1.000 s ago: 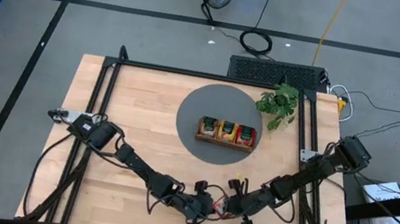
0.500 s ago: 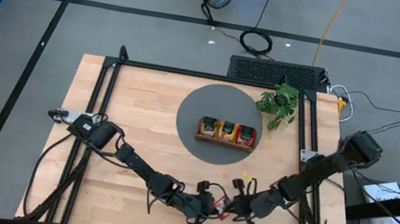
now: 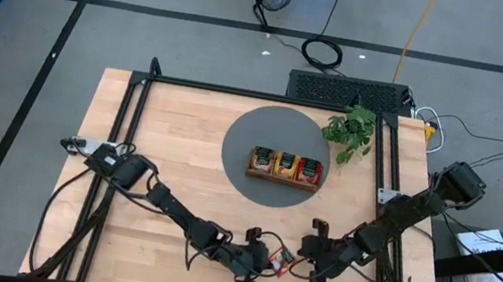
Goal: Pick & Place Tea
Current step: Put the red tea bag into the right section of the wooden organizer
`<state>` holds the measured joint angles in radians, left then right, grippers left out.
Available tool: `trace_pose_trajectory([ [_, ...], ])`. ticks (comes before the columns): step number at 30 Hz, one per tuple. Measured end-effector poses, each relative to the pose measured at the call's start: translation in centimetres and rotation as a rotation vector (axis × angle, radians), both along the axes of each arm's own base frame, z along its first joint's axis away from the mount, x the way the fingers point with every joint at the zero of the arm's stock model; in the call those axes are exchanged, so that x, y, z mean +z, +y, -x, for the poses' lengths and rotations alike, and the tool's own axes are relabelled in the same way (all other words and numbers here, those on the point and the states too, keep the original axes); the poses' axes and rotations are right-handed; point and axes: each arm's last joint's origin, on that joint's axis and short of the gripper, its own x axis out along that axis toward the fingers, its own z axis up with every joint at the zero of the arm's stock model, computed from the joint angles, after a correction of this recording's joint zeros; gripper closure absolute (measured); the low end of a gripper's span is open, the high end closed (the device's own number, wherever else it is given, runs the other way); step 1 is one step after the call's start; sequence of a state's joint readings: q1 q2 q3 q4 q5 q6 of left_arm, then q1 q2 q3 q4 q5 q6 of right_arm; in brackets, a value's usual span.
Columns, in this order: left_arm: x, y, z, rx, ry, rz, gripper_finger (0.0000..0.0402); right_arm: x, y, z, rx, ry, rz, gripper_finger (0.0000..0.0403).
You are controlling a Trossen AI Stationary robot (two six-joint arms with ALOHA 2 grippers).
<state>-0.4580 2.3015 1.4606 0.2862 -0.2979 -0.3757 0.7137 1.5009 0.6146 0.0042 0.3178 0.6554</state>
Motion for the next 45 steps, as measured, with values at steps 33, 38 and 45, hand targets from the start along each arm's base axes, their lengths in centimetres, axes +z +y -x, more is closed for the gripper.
trace_pose_trajectory([
  [33,-2.7,2.5,-1.3,0.048,0.052,0.080,0.0378,-3.0,-2.4,2.5,-0.121,-0.058,-0.489,0.0313],
  [38,-2.5,2.2,-1.1,-0.006,0.051,0.036,0.0378,-3.0,-2.5,2.5,-0.111,-0.061,-0.477,0.0318],
  [45,0.9,-0.1,-0.3,-0.061,-0.080,-0.063,0.0378,-3.0,-2.5,2.5,-0.104,-0.061,-0.471,0.0318],
])
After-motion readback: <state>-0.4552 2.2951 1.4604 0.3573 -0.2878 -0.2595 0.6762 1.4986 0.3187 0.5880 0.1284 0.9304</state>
